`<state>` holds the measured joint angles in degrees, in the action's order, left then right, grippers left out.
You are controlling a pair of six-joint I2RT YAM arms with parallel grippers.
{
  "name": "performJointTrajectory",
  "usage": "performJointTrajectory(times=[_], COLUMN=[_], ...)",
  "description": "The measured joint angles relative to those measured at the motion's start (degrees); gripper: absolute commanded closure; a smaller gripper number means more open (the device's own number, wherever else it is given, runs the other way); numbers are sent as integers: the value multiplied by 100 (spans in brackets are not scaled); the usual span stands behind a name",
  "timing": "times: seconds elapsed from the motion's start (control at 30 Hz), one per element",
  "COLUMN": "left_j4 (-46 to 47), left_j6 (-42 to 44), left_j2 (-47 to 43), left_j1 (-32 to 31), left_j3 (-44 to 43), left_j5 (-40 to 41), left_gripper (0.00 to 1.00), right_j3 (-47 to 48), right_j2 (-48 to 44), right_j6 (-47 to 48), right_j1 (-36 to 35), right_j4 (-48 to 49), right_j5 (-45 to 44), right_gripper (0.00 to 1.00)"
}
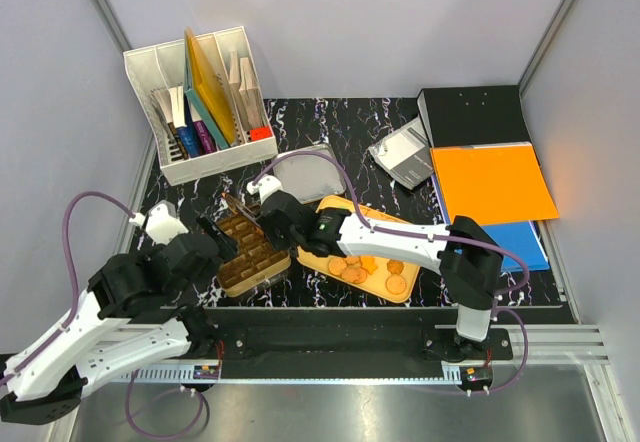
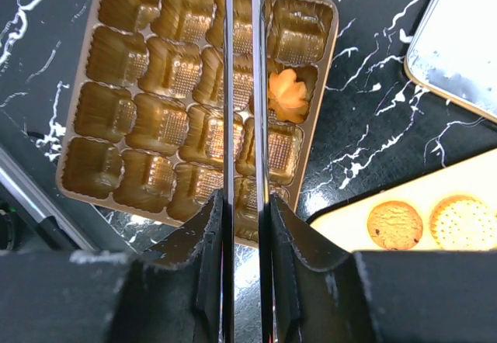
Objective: Pack the cookies
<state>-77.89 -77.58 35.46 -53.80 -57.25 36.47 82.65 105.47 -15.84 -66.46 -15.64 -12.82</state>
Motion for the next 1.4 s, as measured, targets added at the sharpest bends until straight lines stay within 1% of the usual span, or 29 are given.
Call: performJointTrajectory(times=[0.47, 0.7, 0.97, 1.4], left_j4=[-4, -4, -4, -4], left_j6=[-4, -2, 4, 15], left_j2=[-136, -177, -173, -173], left_j1=[0, 0, 2, 0], left_j3=[0, 7, 39, 87], left_j5=[13, 13, 11, 2], left_gripper=[1, 1, 1, 1], right_j3=[-243, -697, -866, -973], right_j2=[22, -229, -448, -448], right_j6=[-120, -352, -511, -656], right_j1=[0, 0, -7, -267], right_j4=[256, 352, 385, 376], right_j5=[4, 2, 2, 44], right_gripper=[98, 99, 100, 100])
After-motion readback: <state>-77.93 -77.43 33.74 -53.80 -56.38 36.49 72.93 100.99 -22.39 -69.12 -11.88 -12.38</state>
